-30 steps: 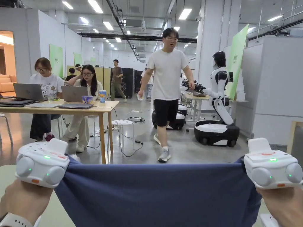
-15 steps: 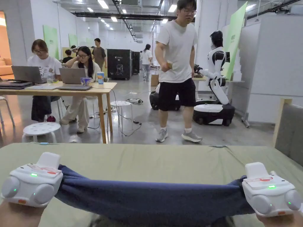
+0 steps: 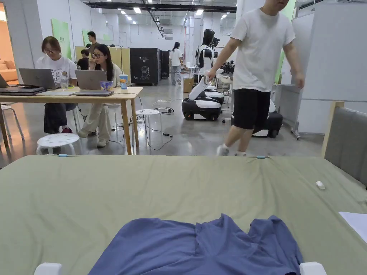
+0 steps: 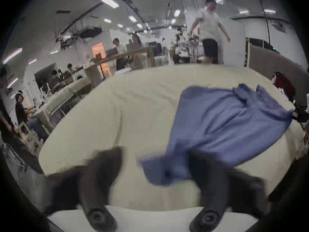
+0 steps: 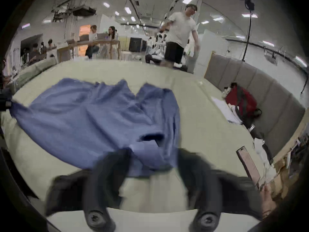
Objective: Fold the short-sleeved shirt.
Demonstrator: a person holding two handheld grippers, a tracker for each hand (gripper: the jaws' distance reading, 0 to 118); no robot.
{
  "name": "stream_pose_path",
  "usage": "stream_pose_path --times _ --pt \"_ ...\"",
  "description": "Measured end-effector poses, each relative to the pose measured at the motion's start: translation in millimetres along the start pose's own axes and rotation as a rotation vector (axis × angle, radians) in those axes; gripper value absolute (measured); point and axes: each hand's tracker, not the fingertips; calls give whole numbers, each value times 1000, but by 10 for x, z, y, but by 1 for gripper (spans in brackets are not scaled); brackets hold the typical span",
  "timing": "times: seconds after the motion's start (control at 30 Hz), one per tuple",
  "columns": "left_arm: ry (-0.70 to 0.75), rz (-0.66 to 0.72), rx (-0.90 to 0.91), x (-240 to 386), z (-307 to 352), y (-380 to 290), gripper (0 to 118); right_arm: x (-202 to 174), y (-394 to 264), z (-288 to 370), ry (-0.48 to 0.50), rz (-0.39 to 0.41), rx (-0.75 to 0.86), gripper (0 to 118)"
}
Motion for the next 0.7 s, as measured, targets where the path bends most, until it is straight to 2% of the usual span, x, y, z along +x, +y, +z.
stream_pose_path --times 0.03,0.07,0.17,0.23,0.33,0.37,0.4,0.43,0.47,0.5,0.53,0.57,0.6,0.67,0.7 --pt "-20 8 64 47 151 89 107 -44 85 124 25 -33 44 83" --pt "-46 8 141 129 325 187 104 -82 177 212 64 -70 99 83" --pt "-74 -22 257 441 664 460 106 -402 451 574 146 -87 226 87" --pt "-128 9 296 643 803 559 106 -623 584 719 194 -75 247 89" --pt "-181 26 310 897 852 572 105 -916 610 794 180 -41 298 89" --pt "-185 24 310 944 855 554 101 -990 598 820 178 -31 309 86" --pt "-181 19 306 985 858 523 88 -1048 587 851 173 -23 320 77" --pt "-178 10 299 997 859 498 61 -1100 578 876 159 -3 335 50" --pt "-168 2 294 1003 851 468 3 -1140 555 865 117 14 345 4" --pt "-163 2 294 1004 843 443 0 -1174 545 879 73 17 358 0" --pt "-173 0 288 966 809 412 0 -1181 547 875 117 11 358 0" --pt "-254 4 233 903 779 409 0 -1181 559 864 172 1 348 0" --pt "-275 24 197 836 738 393 0 -1177 559 902 192 -4 337 0" --pt "-178 -14 167 579 632 290 0 -1215 545 893 165 21 344 0" --pt "-150 8 125 431 533 255 0 -1226 537 877 163 24 347 0"
